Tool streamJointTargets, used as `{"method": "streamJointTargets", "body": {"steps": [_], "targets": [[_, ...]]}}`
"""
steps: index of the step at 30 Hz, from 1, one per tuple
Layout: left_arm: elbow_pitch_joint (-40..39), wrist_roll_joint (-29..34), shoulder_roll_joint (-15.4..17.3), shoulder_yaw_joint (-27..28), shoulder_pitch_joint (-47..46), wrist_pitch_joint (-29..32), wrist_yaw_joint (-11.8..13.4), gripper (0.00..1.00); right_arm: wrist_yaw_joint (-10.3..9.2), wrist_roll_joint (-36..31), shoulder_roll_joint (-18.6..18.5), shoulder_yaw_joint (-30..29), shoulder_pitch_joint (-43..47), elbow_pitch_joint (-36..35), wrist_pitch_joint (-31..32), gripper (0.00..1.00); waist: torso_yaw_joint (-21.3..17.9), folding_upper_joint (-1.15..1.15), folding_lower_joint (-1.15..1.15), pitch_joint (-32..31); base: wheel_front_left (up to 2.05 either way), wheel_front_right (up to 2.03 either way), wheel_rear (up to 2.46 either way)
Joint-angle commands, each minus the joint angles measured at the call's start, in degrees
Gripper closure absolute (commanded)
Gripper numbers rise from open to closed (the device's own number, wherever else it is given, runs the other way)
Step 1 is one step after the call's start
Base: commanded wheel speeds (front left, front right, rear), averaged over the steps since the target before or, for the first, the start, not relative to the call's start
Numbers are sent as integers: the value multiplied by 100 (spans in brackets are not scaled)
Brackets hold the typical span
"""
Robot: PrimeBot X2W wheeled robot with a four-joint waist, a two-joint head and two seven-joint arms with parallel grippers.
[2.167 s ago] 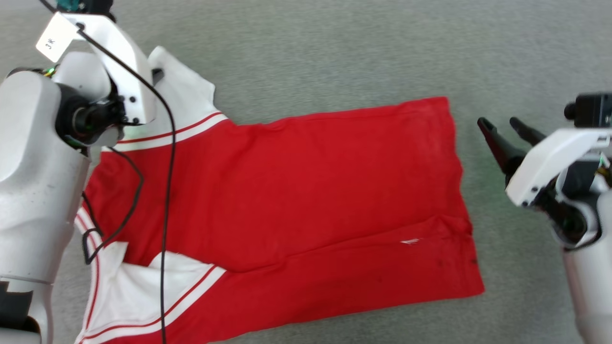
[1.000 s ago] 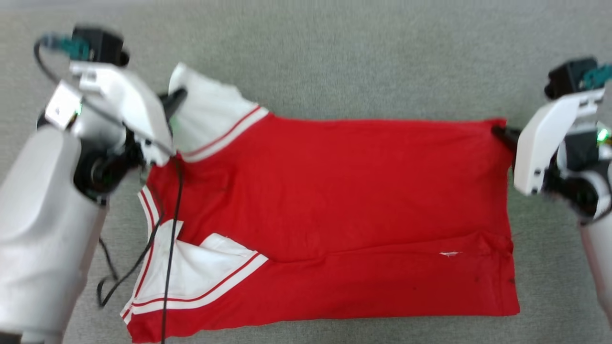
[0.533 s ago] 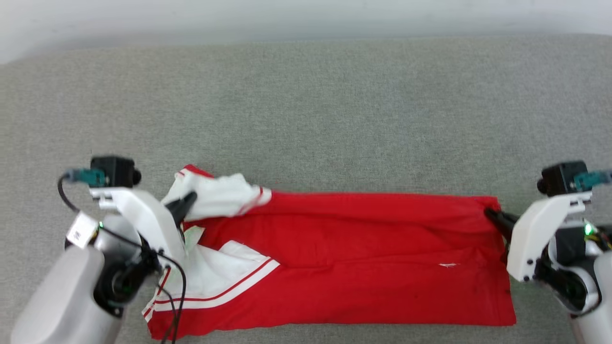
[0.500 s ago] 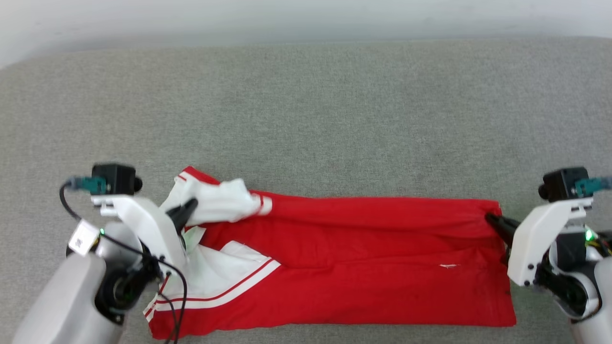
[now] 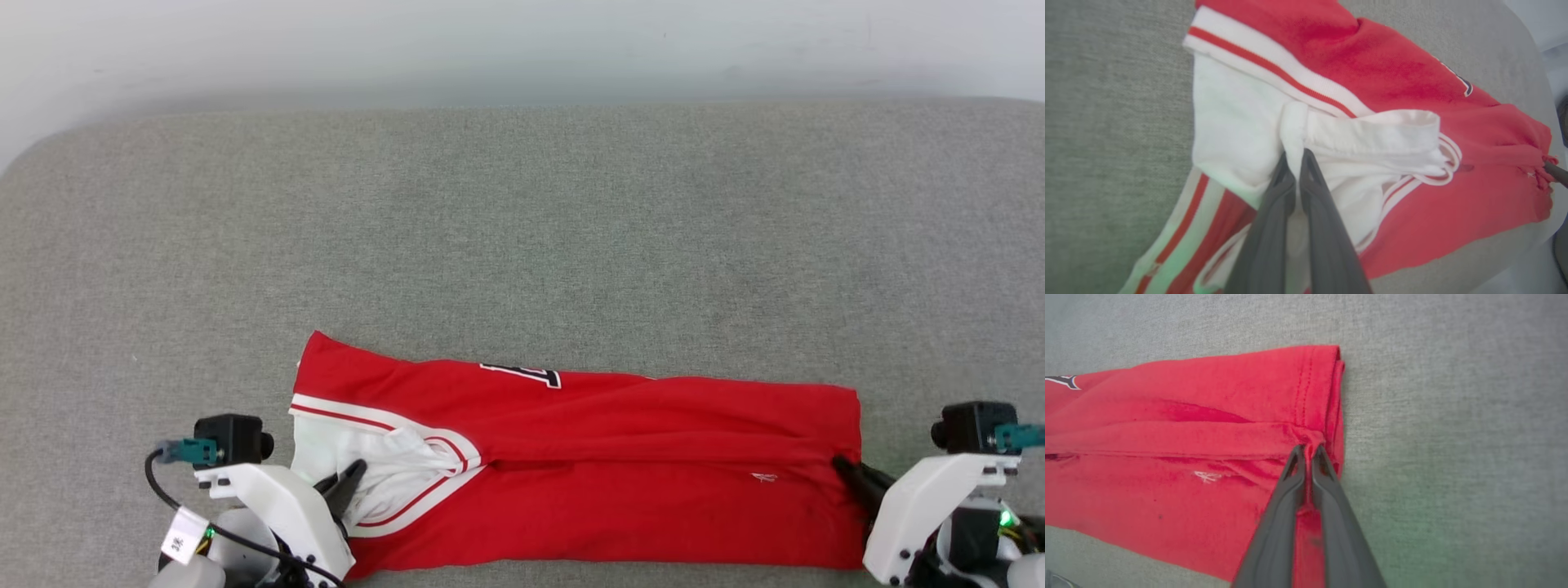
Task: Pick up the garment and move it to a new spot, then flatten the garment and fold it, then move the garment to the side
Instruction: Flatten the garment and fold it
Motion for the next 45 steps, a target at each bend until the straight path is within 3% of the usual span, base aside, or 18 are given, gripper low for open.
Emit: {"method": "streamJointTargets", "body": {"steps": [1,9,13,18,26,38,45], "targets": [[70,8,-45,-43,99,-42,-24,0,-2,-54,46,-22,117,-35,-75,0,-3,0,1,-15,0,0,0],[175,284,-252,54,149,-897,-5,0,-2,-257,412,-252,610,-366,-925,0,2,0,1,-255,0,0,0],[32,464,-404,175,190,-1536,56,0,-2,-332,483,-398,747,-656,-1034,0,-10,0,1,-395,0,0,0],[-252,853,-423,203,202,-2166,192,0,-2,-513,423,-774,804,-906,-775,0,-16,0,1,-528,0,0,0],[-816,1434,-466,274,187,-3028,476,0,-2,-639,336,-1214,661,-1053,144,0,81,0,1,-563,0,0,0],[-1415,2218,-319,204,76,-3315,899,0,-2,-640,397,-1056,363,-963,845,0,415,0,1,-236,0,0,0],[-1530,2450,-350,125,-74,-3377,952,0,-2,-513,424,-923,218,-434,1118,0,569,0,1,26,0,0,0]]}}
